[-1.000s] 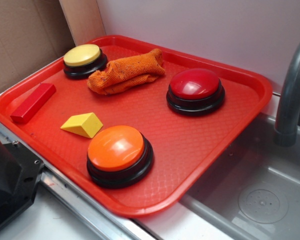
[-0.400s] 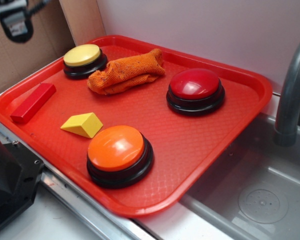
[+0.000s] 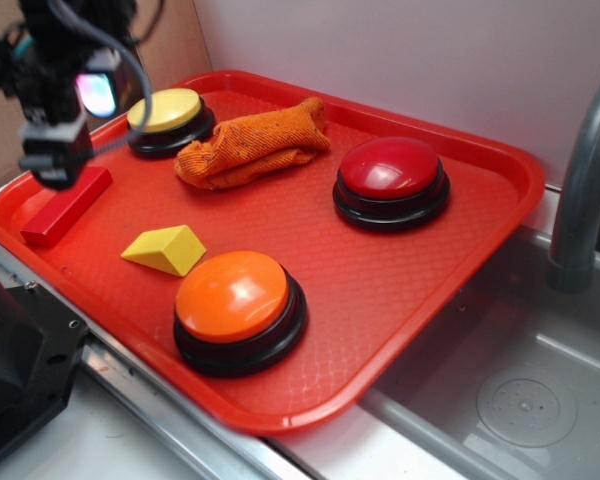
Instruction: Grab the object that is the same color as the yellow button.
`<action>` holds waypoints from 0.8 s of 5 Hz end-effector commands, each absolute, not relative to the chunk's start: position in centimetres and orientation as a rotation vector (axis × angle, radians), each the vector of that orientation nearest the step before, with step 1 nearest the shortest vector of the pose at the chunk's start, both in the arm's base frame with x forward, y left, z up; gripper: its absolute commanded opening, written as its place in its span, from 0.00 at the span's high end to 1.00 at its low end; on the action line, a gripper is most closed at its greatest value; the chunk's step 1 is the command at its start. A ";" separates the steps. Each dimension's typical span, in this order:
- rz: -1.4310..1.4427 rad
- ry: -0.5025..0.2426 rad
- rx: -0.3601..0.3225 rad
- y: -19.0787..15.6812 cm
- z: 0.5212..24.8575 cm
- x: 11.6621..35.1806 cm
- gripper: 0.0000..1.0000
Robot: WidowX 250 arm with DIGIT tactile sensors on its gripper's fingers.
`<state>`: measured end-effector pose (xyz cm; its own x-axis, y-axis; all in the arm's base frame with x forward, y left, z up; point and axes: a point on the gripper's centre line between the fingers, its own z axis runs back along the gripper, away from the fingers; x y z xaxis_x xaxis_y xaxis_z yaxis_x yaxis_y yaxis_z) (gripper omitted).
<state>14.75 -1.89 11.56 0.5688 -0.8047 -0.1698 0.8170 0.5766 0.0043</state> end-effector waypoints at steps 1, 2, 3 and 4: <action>-1.214 0.246 0.141 -0.8 6.9 16.5 0.00; -1.256 0.305 0.121 -0.6 4.9 16.1 0.00; -1.269 0.342 0.113 -1.1 3.5 15.7 0.00; -1.259 0.380 0.171 -1.7 2.4 15.8 0.00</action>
